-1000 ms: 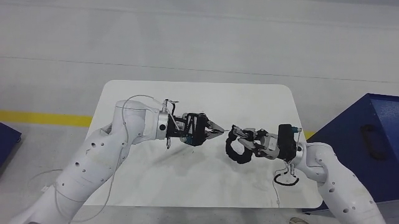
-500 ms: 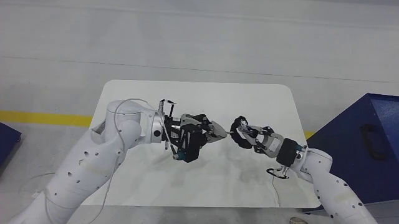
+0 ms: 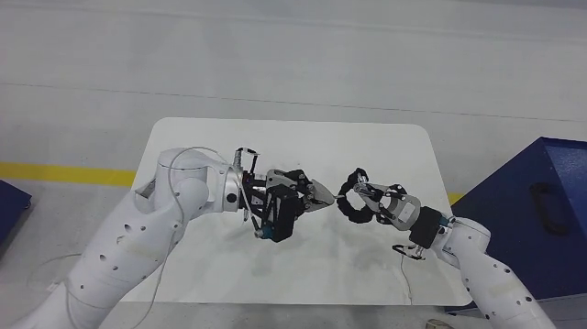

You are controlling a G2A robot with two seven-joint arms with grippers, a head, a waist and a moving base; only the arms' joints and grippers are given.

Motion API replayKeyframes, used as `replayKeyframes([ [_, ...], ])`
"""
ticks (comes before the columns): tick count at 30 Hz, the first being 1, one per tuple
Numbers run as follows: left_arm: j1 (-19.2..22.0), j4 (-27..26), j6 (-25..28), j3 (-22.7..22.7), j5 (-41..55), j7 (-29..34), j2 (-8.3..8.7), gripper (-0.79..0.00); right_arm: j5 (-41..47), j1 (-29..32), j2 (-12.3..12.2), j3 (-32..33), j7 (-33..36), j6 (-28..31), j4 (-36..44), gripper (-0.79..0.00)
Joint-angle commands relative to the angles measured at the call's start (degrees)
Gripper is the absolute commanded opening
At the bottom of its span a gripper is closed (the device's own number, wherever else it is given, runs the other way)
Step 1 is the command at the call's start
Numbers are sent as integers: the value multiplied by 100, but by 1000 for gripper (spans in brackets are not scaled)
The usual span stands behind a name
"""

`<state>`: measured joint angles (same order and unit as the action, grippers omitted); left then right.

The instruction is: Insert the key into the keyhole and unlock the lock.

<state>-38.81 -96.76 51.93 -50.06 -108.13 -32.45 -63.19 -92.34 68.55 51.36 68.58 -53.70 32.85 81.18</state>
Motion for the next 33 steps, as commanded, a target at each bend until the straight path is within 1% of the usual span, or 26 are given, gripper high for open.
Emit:
replayKeyframes([
  [1,20,-91,-10,34,-97,-48,8,-785,0,0,0,0,0,0,0,-785],
  [6,243,-92,-150,169,-701,-551,44,-785,0,0,0,0,0,0,0,-785],
  [12,243,-92,-150,169,-701,-551,44,-785,0,0,0,0,0,0,0,-785],
  [13,178,-106,-160,193,-562,-646,39,-785,12,9,1,-6,21,19,13,-785],
  [14,134,-65,-92,206,-326,-856,35,-785,124,22,-1,-5,91,217,48,-785],
  [16,230,231,-64,75,-183,-1080,54,-785,327,-53,-34,76,185,903,71,-785],
  [18,391,423,118,54,23,-1827,66,-785,365,-164,-89,141,164,1807,62,-785],
  [19,512,533,39,135,-47,-1952,80,-785,409,-217,-115,168,262,2036,63,-785],
  [21,793,648,-204,386,-225,-2195,124,-785,683,-288,-166,123,673,2448,132,-785],
  [22,942,684,-324,563,-388,-2316,155,-785,883,-318,-196,83,741,2515,143,-785],
  [26,1596,915,-870,1267,-992,-2861,297,-785,1341,-506,-421,-470,741,2515,-8,-785],
  [29,2017,1109,-1120,1633,-1535,-3110,382,-785,1686,-803,-642,-1093,741,2515,-46,-785],
  [30,2092,1153,-1141,1678,-1629,-3131,397,-785,1823,-905,-724,-1323,741,2515,-23,-785],
  [33,2092,1153,-1141,1678,-1629,-3131,397,-785,1887,-943,-750,-1388,741,2515,-16,-785],
])
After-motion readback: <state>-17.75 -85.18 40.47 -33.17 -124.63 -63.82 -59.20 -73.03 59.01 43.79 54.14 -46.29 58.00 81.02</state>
